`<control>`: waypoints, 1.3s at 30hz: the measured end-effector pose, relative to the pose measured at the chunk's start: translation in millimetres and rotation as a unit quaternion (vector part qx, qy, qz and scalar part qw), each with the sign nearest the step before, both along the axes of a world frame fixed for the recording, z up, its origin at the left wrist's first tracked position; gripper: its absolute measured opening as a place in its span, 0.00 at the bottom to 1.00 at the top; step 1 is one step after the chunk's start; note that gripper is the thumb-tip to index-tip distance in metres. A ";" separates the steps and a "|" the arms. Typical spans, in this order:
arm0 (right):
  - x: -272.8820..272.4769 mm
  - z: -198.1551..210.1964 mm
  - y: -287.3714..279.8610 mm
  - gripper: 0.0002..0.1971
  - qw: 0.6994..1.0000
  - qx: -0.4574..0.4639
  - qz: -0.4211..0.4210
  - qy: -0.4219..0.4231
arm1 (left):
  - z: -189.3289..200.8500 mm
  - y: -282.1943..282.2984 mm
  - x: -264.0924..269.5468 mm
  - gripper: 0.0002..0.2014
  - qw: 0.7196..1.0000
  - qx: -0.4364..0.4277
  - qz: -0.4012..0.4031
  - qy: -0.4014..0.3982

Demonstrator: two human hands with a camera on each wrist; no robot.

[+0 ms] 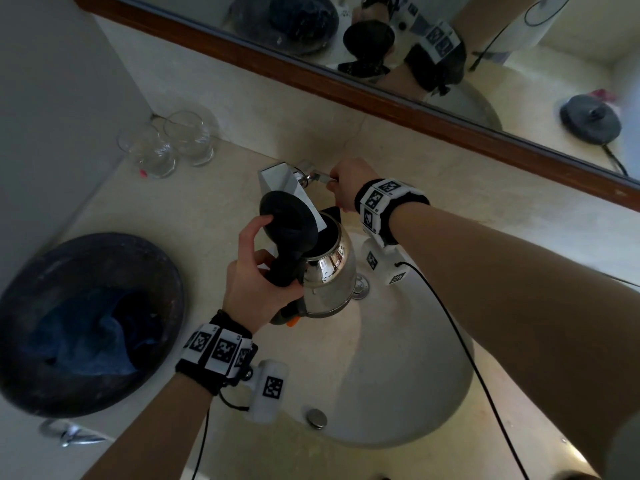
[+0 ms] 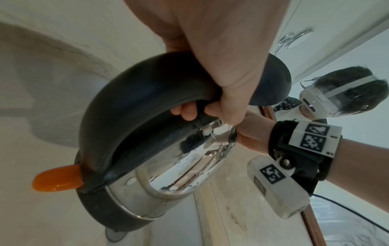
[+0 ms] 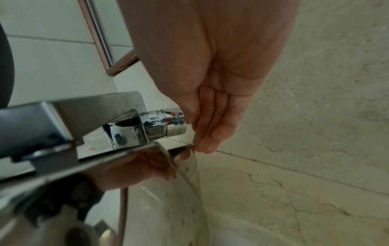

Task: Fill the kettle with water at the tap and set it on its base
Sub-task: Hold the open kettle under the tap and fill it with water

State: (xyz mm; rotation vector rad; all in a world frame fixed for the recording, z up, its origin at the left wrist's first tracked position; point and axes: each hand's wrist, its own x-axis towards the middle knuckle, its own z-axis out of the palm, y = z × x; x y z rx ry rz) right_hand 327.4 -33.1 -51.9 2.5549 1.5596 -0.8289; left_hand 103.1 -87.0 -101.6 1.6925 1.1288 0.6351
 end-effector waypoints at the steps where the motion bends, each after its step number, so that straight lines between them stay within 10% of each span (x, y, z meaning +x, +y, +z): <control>1: -0.2 -0.2 0.0 0.14 1.000 0.000 0.000 0.001 | -0.1 0.1 -0.2 0.50 1.000 -0.001 -0.001 0.000; 31: -17.4 2.3 -27.2 0.15 0.999 0.030 0.025 -0.016 | -5.7 1.2 -3.3 0.49 1.000 -0.005 -0.009 0.006; 39: -50.1 39.6 -66.6 0.12 0.922 0.376 0.088 -0.020 | -6.0 -5.8 -24.2 0.49 0.999 0.013 -0.026 0.021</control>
